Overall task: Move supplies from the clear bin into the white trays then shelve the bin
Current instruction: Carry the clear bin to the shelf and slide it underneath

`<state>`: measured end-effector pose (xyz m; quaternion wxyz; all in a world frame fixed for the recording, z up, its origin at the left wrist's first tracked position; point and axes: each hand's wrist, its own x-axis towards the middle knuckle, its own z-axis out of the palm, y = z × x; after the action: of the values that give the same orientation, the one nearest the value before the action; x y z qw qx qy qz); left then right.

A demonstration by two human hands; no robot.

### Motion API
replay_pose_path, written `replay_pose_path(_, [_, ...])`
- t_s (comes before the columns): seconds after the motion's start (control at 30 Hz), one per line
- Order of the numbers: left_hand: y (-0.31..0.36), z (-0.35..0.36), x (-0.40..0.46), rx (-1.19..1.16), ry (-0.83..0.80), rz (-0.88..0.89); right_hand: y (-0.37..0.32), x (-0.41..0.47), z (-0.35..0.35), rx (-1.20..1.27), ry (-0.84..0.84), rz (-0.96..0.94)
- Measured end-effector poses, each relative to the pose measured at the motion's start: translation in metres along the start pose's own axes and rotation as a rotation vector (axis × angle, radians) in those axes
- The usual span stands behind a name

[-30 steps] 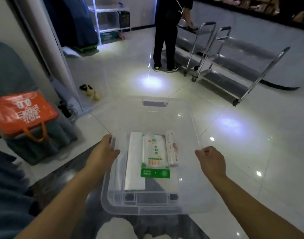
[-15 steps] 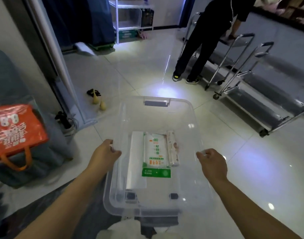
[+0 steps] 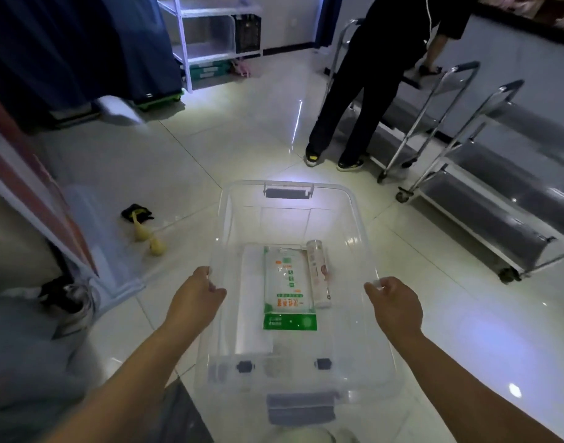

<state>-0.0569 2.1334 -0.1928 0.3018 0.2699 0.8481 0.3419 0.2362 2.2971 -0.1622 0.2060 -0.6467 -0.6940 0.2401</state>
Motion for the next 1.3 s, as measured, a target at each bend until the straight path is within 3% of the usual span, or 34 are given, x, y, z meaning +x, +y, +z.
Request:
replay_pose_path(0.27, [0.096, -0.012, 0.188, 0.000, 0.117, -0.102, -0.112, 0.238, 0.062, -0.032, -0.117, -0.109])
replay_pose_path(0.5, [0.126, -0.041, 0.348, -0.016, 0.232, -0.183, -0.221, 0.393, 0.154, -0.036, -0.201, -0.200])
replay_pose_path(0.7, [0.166, -0.088, 0.535, -0.024, 0.197, -0.167, -0.321, 0.526, 0.244, -0.036, -0.201, -0.182])
replay_pose_path(0.93, [0.249, -0.144, 0.725, 0.115, 0.139, -0.144, -0.426, 0.671, 0.298, -0.008, -0.139, -0.124])
replay_pose_path(1.3, [0.349, -0.150, 1.021, 0.175, 0.130, -0.158, -0.532, 0.938, 0.411, 0.100, -0.231, -0.073])
